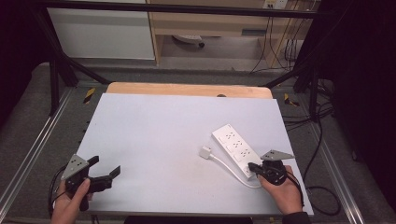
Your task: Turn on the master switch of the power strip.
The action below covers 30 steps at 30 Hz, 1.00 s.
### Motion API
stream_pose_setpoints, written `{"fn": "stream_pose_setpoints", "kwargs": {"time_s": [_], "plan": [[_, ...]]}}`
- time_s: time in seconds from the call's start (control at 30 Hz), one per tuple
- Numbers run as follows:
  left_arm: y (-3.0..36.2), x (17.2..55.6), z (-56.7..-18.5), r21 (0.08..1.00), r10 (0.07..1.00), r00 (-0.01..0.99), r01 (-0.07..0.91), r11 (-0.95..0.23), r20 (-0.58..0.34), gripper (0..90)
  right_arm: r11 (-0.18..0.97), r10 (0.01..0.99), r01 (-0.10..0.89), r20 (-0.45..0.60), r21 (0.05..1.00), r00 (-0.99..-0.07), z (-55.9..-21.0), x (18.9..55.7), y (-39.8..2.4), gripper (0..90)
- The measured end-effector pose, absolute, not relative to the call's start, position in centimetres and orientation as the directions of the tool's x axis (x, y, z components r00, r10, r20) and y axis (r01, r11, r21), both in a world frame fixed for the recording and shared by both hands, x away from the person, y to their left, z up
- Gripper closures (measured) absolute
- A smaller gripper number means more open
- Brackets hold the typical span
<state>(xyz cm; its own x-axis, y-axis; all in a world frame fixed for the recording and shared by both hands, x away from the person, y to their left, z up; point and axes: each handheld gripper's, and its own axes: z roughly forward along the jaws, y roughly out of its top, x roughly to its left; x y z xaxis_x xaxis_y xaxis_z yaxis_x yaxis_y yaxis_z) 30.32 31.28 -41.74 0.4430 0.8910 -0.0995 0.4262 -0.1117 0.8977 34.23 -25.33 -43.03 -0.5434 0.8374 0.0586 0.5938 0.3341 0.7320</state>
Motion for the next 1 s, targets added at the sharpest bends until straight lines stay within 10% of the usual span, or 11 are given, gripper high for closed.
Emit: {"fn": "stream_pose_setpoints", "kwargs": {"time_s": [1.0], "plan": [[31.25, 30.30, -41.77, 0.897, 0.891, 0.443, 0.428, -0.113, -0.099, 5.9, 0.369, 0.838, 0.589, 0.017, 0.719, -0.546, -42.90, 34.17, -24.90, 90.0]]}}
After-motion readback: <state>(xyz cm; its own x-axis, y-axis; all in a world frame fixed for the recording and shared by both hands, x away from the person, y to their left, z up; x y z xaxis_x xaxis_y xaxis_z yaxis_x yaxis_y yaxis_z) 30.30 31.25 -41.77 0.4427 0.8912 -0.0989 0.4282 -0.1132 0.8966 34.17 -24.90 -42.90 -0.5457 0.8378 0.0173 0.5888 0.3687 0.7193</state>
